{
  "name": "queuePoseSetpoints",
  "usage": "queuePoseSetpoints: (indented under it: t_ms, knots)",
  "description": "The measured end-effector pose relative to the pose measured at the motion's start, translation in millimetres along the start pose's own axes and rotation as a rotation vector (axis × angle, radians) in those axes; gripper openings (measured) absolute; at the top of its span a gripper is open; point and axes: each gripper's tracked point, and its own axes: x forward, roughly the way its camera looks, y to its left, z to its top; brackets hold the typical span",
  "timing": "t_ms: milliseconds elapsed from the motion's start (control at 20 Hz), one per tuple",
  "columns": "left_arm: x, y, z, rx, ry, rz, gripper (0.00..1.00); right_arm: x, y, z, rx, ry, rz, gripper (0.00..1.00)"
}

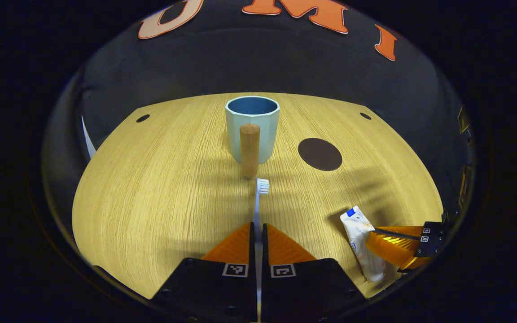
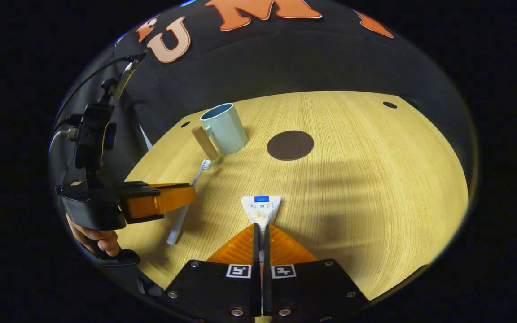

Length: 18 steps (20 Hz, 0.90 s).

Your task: Put the toothbrush and toothpaste on the desktop into the cup, then pick up the cup and place it on the coaster on the desktop.

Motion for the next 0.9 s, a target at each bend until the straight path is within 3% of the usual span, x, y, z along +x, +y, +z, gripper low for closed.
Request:
queuePoseSetpoints:
  t_ms: [100, 250, 300, 550, 750, 900]
  knots:
    - [-3.7, 1.3, -1.5, -0.006, 0.003, -0.009, 0.04, 0.1, -3.4, -1.9, 0.003, 0.020, -0.026, 0.04]
    - [2.5, 4.8, -2.7, -0.007, 0.007, -0.008, 0.04, 11.8, -2.1, -15.0, -0.039, 0.070, -0.057, 0.18]
    - [0.6, 2.6, 1.1, -0.003, 0.002, -0.008, 0.04, 17.9, -0.7, -17.2, -0.053, 0.071, -0.060, 0.18]
    - [-22.3, 7.2, 24.6, 0.036, -0.114, -0.005, 0.04, 18.4, 4.4, -10.3, -0.085, 0.032, -0.054, 0.05]
    - [-40.8, 9.3, 49.1, 0.081, -0.273, 0.006, 0.04, 8.0, 9.3, 8.0, -0.098, -0.054, -0.028, 0.05]
    - [-54.7, 8.7, 75.7, 0.107, -0.395, 0.018, 0.04, -5.5, 7.9, 32.9, -0.131, -0.148, -0.049, 0.04]
